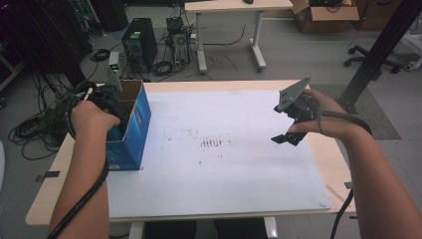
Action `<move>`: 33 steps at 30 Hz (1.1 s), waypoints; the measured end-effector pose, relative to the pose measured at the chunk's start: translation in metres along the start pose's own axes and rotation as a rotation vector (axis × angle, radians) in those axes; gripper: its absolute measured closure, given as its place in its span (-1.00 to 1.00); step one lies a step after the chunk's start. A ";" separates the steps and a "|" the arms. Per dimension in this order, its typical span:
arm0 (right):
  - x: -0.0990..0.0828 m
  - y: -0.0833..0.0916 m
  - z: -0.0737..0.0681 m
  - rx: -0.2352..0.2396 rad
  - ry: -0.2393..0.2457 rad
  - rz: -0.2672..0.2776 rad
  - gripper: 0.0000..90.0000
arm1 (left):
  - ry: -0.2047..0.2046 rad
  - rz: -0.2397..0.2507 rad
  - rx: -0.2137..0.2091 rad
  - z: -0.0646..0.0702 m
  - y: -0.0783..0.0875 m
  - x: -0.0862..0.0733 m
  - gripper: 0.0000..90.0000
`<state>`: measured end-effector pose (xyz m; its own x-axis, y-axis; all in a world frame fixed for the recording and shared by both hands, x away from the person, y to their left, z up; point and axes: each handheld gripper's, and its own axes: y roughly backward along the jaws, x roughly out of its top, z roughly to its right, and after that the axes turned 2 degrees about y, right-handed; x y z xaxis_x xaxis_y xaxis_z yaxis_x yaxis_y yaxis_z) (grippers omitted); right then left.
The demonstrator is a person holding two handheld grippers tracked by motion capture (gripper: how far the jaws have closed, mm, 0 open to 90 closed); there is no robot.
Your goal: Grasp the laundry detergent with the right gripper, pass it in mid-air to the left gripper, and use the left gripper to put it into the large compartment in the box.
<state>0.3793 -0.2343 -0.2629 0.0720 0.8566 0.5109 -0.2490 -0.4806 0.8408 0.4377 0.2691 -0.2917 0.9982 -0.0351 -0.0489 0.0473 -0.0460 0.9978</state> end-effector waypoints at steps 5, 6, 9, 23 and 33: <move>0.000 0.000 -0.001 -0.001 -0.002 0.002 -0.95 | 0.002 -0.007 -0.001 0.000 -0.004 0.000 -0.14; -0.001 0.000 -0.001 -0.002 -0.002 0.002 -0.95 | 0.004 -0.005 -0.001 0.000 -0.005 0.000 -0.14; -0.001 0.000 -0.001 -0.003 -0.003 0.001 -0.95 | 0.003 0.000 0.000 0.000 -0.006 0.000 -0.14; -0.003 0.001 -0.002 -0.008 -0.011 0.003 -0.95 | 0.001 0.003 0.001 0.000 -0.008 0.000 -0.15; -0.003 -0.001 -0.002 -0.010 -0.011 0.006 -0.95 | -0.001 0.005 0.001 -0.001 -0.008 0.000 -0.20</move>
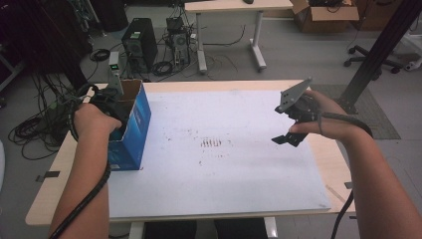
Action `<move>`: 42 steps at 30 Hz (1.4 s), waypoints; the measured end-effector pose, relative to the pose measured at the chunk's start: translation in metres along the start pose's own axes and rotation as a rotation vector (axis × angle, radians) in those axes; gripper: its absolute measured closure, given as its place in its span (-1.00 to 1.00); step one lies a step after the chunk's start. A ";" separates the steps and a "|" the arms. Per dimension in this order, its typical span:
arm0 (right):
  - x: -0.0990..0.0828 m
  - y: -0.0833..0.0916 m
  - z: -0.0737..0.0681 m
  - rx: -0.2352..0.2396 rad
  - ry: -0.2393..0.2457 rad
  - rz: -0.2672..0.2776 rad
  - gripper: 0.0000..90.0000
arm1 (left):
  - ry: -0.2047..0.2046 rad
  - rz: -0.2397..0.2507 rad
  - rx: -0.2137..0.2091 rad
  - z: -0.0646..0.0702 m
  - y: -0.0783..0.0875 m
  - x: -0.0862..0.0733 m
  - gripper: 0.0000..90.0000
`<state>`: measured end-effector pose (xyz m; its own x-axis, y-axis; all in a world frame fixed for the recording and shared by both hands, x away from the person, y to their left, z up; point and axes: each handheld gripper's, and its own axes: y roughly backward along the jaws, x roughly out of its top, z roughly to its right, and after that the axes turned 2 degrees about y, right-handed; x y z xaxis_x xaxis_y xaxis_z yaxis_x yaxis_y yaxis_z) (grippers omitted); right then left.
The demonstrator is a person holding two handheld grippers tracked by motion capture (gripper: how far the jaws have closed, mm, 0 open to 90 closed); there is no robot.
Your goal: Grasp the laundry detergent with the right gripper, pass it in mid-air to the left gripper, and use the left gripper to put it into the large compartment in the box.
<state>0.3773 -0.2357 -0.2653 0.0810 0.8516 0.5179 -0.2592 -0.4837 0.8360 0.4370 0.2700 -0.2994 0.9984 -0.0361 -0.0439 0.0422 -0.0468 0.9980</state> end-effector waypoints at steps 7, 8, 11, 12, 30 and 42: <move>0.001 -0.002 0.000 0.002 -0.001 0.002 -0.95 | 0.000 0.001 -0.001 0.002 0.001 0.000 -0.31; 0.000 -0.002 0.000 0.003 -0.003 0.002 -0.95 | 0.001 0.000 0.001 0.003 0.001 0.000 -0.32; -0.001 -0.002 0.000 0.003 -0.001 0.001 -0.95 | 0.005 0.002 0.004 0.003 0.003 0.000 -0.33; -0.001 -0.002 0.000 0.002 -0.004 0.003 -0.95 | 0.004 0.004 0.005 0.003 0.004 0.000 -0.34; -0.007 0.002 -0.002 0.000 -0.008 0.018 -0.95 | 0.006 0.048 0.059 0.009 0.039 -0.010 -0.52; -0.007 0.008 -0.004 -0.008 -0.010 0.027 -0.95 | -0.007 0.104 0.089 0.012 0.061 -0.020 -0.68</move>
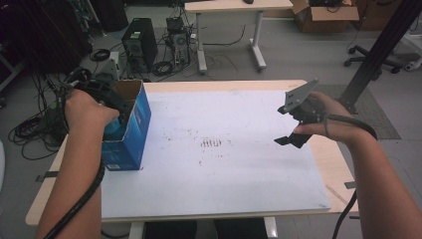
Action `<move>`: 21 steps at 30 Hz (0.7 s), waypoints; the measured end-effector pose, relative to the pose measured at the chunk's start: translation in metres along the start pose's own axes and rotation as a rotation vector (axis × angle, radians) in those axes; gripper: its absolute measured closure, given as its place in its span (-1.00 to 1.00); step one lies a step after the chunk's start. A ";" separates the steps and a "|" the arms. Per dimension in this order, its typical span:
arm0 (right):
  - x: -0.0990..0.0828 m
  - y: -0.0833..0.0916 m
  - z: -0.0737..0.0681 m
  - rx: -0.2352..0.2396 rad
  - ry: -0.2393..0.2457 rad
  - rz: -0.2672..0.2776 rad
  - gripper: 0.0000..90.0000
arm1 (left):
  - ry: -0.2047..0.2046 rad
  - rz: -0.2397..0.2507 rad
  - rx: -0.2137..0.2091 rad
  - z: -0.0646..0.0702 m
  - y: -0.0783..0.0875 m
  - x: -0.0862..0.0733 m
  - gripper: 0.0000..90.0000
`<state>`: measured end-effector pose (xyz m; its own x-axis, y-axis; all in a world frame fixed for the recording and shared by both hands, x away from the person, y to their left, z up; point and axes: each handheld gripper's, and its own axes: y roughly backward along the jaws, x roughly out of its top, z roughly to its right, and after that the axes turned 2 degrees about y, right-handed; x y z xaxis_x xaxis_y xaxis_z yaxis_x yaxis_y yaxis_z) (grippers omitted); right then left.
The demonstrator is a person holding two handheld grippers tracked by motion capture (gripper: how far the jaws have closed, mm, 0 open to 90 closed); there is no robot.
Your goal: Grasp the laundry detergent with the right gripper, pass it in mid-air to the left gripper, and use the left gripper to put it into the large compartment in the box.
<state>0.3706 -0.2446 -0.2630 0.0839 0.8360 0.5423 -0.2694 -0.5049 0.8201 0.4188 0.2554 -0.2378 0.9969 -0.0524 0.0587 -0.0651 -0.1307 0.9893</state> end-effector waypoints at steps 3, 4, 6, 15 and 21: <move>0.000 0.001 -0.001 -0.001 0.003 0.000 -0.95 | 0.012 0.012 0.000 -0.001 0.006 -0.001 -0.76; 0.001 0.002 -0.001 -0.001 0.004 0.001 -0.95 | 0.010 0.019 0.004 -0.001 0.009 -0.002 -0.78; 0.001 0.002 -0.001 -0.001 0.003 0.002 -0.95 | 0.007 0.026 0.006 0.000 0.011 -0.003 -0.78; 0.002 0.005 -0.003 -0.004 0.006 0.004 -0.95 | -0.057 0.099 -0.001 0.014 0.036 -0.009 -0.86; 0.002 0.007 -0.005 -0.006 0.006 0.002 -0.95 | -0.113 0.120 -0.002 0.031 0.049 -0.010 -0.94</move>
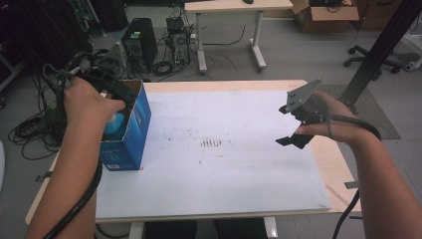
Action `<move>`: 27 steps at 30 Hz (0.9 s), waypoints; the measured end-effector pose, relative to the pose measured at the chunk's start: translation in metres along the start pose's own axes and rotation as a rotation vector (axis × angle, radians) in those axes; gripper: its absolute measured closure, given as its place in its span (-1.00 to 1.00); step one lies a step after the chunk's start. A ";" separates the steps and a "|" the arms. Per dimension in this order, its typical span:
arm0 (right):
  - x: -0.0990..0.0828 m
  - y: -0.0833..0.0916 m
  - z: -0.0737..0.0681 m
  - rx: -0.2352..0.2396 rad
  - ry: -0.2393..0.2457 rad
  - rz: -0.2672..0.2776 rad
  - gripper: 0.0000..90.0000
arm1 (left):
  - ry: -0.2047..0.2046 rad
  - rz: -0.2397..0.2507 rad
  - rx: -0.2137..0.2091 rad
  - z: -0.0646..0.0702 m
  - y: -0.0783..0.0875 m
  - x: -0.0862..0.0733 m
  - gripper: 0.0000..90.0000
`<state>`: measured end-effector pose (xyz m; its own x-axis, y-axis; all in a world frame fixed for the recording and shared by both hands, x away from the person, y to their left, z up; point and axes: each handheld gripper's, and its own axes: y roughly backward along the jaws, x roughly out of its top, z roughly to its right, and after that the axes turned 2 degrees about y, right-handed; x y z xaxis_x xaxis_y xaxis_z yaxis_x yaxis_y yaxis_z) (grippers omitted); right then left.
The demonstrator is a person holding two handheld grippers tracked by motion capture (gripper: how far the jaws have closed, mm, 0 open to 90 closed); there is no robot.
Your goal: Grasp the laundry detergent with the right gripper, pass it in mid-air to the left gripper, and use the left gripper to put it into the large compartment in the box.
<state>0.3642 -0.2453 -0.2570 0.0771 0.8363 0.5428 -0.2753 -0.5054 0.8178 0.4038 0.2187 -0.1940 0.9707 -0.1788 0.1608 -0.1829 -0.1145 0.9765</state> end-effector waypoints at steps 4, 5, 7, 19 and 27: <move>-0.001 0.000 -0.001 0.002 0.001 -0.003 -0.95 | -0.039 0.013 -0.015 0.009 0.004 0.001 -1.00; -0.001 0.000 -0.001 0.002 0.001 -0.001 -0.95 | -0.053 0.013 -0.020 0.012 0.005 0.002 -1.00; -0.002 0.000 -0.002 0.003 0.002 -0.006 -0.95 | -0.080 0.006 -0.013 0.018 0.005 0.003 -1.00; -0.003 0.003 -0.006 0.009 0.023 -0.019 -0.95 | -0.317 0.036 -0.032 0.056 0.013 0.007 -1.00; 0.001 0.002 -0.006 0.021 0.044 -0.052 -0.95 | -0.586 0.022 -0.090 0.096 0.019 0.009 -1.00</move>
<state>0.3579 -0.2441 -0.2554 0.0487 0.8698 0.4911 -0.2516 -0.4651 0.8487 0.3941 0.1215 -0.1880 0.7141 -0.6928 0.1004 -0.1635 -0.0255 0.9862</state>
